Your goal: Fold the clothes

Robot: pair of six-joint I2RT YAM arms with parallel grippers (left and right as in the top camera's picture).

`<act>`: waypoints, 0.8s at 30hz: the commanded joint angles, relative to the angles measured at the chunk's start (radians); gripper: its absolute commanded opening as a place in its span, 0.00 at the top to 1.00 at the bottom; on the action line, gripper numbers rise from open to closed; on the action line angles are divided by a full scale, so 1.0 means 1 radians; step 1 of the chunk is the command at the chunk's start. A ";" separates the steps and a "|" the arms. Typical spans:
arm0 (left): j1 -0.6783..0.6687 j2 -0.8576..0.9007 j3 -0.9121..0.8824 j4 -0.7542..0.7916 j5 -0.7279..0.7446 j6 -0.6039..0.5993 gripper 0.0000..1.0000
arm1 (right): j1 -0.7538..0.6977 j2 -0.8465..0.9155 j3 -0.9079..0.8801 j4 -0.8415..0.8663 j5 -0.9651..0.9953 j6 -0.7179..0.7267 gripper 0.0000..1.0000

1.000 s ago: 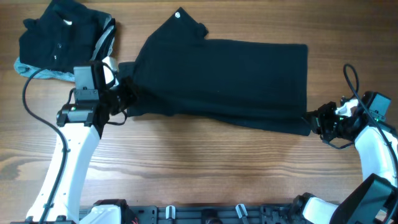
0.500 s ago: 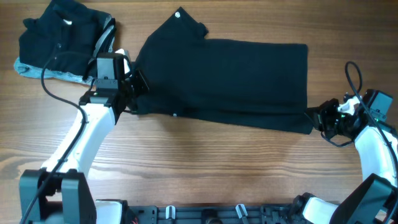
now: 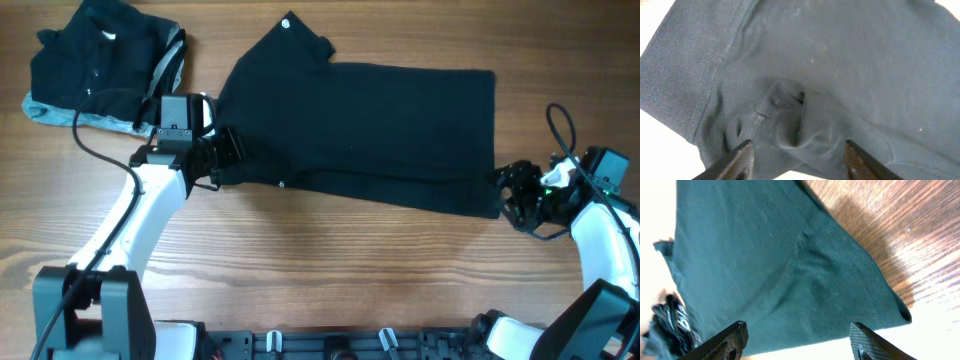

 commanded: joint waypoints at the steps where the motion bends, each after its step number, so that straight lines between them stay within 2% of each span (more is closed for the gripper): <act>1: -0.026 0.072 0.015 0.023 0.033 0.079 0.30 | 0.004 0.003 0.011 -0.076 -0.031 -0.157 0.31; 4: -0.051 0.168 0.015 0.104 0.068 0.131 0.29 | 0.004 0.003 0.011 -0.103 -0.027 -0.187 0.31; 5: -0.055 0.201 0.015 0.125 0.074 0.130 0.37 | 0.004 0.003 0.011 -0.102 -0.027 -0.185 0.31; 6: -0.055 0.209 0.015 0.133 0.075 0.130 0.49 | 0.004 0.003 0.011 -0.103 -0.026 -0.185 0.31; 9: -0.055 0.199 0.030 0.171 0.089 0.126 0.92 | 0.004 0.003 0.011 -0.096 -0.026 -0.185 0.31; 10: -0.055 0.197 0.041 0.170 0.108 0.126 0.96 | 0.004 0.003 0.011 -0.094 -0.026 -0.184 0.31; 15: -0.055 0.182 0.158 0.190 0.150 0.093 0.96 | 0.004 0.003 0.011 -0.083 -0.020 -0.183 0.31; 17: -0.055 0.185 0.158 0.214 0.150 0.092 0.87 | 0.004 0.003 0.011 -0.078 -0.018 -0.183 0.31; 18: -0.055 0.186 0.158 0.210 0.150 0.092 0.79 | 0.004 0.003 0.011 -0.075 -0.018 -0.183 0.31; 22: -0.055 0.194 0.158 0.176 0.149 0.093 0.82 | 0.004 0.003 0.011 -0.071 -0.019 -0.183 0.31; 23: -0.055 0.194 0.158 0.154 0.149 0.093 0.75 | 0.004 0.003 0.011 -0.071 -0.019 -0.183 0.31; 24: -0.055 0.196 0.158 0.124 0.133 0.093 0.60 | 0.004 0.003 0.011 -0.072 -0.019 -0.183 0.31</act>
